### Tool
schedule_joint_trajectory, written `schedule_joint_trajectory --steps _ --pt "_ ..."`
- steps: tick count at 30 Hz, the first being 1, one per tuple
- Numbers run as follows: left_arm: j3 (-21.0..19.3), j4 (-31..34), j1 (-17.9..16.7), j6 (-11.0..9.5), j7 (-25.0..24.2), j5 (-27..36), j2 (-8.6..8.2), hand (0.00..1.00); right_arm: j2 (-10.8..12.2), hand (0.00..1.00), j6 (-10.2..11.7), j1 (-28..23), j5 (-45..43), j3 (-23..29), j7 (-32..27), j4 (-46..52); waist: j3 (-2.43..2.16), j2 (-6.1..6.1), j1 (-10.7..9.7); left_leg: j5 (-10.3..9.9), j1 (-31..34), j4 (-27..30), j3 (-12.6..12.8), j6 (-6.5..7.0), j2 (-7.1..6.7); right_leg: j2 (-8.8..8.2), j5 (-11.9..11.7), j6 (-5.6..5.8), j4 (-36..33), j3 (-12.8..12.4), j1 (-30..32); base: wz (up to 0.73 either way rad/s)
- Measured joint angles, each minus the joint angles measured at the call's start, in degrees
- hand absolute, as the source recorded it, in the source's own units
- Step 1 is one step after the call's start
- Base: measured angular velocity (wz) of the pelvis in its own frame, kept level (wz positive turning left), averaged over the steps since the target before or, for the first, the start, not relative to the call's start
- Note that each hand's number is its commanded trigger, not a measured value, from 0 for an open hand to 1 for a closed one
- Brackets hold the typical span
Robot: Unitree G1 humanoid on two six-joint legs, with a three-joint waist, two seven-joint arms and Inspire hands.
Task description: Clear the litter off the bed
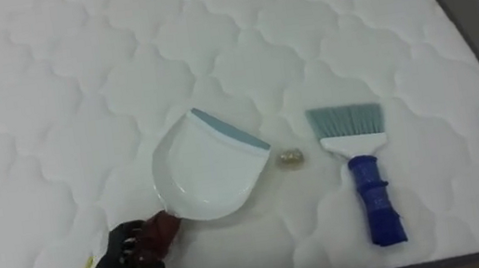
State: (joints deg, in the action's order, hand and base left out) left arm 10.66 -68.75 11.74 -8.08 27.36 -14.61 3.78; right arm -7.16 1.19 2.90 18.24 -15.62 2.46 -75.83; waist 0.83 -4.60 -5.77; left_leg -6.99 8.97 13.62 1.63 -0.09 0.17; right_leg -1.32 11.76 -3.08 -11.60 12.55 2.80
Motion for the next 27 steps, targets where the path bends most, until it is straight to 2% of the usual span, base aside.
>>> schedule_joint_trajectory --steps 4,9,12,27 --pt "-0.7 -0.6 0.0 1.8 0.9 1.8 -0.05 1.00 0.1 0.00 0.0 0.0 0.5 0.0 0.1 0.0 -0.01 -0.14 -0.2 -0.1 -0.1 0.0 0.0 -0.10 0.00 0.09 0.0 -0.12 0.1 0.0 -0.3 0.00" --pt "-1.3 -1.1 -0.4 2.0 0.8 3.3 -0.64 1.00 0.2 0.00 -0.2 0.0 0.5 0.0 0.2 0.0 -0.10 -0.43 -0.2 -0.1 -0.1 0.0 0.0 -0.11 0.00 0.16 -0.1 -0.23 1.1 0.2 -0.8 0.01" --pt "-1.4 -1.1 -0.4 3.0 0.7 5.6 -0.58 1.00 0.2 0.00 -0.7 0.0 0.5 0.0 0.2 0.0 -0.12 -0.47 -0.3 -0.1 0.0 0.0 0.0 -0.12 0.02 0.17 0.0 -0.36 1.1 0.3 -0.7 0.00" --pt "-1.5 -2.2 -1.3 2.8 0.7 7.7 -0.30 1.00 0.2 0.00 -1.3 0.1 0.3 0.0 0.2 0.0 -0.34 -0.79 -0.3 -0.3 -0.2 0.0 -0.3 -0.41 0.13 0.39 0.1 -0.57 1.0 0.4 -1.4 0.01"
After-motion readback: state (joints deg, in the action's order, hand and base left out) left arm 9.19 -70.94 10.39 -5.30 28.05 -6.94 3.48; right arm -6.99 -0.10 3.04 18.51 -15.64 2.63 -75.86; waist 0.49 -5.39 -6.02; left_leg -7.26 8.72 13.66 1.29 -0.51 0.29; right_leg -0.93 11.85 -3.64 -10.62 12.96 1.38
